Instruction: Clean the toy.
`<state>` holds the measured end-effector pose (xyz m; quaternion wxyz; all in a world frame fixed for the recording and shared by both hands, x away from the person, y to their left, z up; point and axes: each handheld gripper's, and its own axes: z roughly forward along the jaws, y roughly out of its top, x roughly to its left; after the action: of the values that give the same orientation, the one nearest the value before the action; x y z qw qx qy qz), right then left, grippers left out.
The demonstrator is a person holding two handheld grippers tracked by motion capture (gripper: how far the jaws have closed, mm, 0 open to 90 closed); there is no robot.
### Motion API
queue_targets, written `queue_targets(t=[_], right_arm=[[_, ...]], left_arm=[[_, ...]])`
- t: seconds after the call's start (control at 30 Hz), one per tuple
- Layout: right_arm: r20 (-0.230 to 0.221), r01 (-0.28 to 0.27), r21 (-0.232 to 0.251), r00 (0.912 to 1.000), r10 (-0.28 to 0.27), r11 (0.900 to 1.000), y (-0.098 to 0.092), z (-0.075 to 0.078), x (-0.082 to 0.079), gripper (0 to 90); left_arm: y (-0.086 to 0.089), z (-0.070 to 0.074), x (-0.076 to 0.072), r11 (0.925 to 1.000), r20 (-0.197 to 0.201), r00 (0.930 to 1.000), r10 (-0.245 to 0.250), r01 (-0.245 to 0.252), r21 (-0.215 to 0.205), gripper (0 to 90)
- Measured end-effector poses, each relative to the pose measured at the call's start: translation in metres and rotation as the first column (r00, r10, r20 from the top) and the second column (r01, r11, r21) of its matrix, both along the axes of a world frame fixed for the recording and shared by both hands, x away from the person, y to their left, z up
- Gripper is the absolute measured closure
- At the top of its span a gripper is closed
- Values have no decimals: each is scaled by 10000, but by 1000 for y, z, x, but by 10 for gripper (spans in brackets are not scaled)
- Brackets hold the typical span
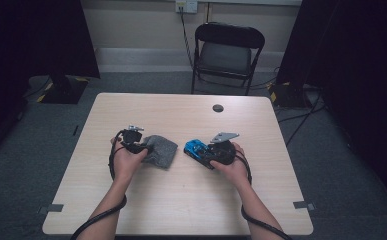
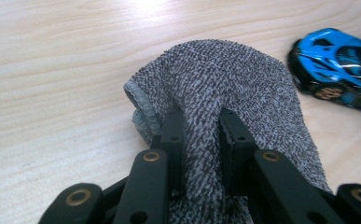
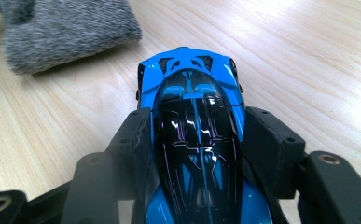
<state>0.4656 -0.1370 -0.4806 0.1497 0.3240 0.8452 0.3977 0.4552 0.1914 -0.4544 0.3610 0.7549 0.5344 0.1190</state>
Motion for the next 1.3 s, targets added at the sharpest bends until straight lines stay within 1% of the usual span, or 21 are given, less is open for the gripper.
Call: queue_targets(t=[0.07,0.2,0.33,0.47,0.53,0.73,0.9,0.93,1.03,1.17,1.23,1.3], right_arm=[[-14,-3,-20,10000,3,10000,0,0,0,426],[-36,-3,-31,10000,3,10000,0,0,0,426],[-93,55,-51,9999,-55,10000,1,1,1,426],[-163,94,-108,9998,-95,9999,3,2,2,427],[-151,95,-125,9998,-97,9999,3,2,2,427],[-195,98,-130,9998,-101,9999,3,2,2,426],[-198,69,-182,9998,-73,9998,3,3,2,426],[-207,78,-187,9998,-82,9998,3,3,3,426],[-196,59,-194,9998,-63,9998,3,3,3,427],[-228,73,-232,9997,-78,9997,4,3,3,426],[-239,73,-219,9997,-78,9997,4,3,3,426],[-261,84,-246,9996,-90,9997,4,4,3,426]], left_arm=[[0,1,-4,9999,17,10000,-84,85,-144,746],[-3,3,-13,9987,32,9990,-444,445,-239,746],[-9,3,-21,9959,12,9966,-819,819,-383,746],[-18,1,-27,9922,26,9934,-1150,1150,-487,746],[-22,0,-29,9896,-36,9909,-1342,1338,-523,746],[-34,0,-36,9830,29,9847,-1742,1740,-591,746],[-45,0,-42,9732,-19,9760,-2180,2172,-752,746],[-47,-1,-44,9717,-14,9753,-2209,2200,-857,746],[-54,-1,-47,9658,11,9697,-2443,2434,-896,746],[-64,0,-52,9566,6,9610,-2765,2753,-949,746],[-71,1,-55,9489,8,9538,-3005,2990,-1005,746],[-77,1,-57,9433,12,9485,-3167,3151,-1043,746]])
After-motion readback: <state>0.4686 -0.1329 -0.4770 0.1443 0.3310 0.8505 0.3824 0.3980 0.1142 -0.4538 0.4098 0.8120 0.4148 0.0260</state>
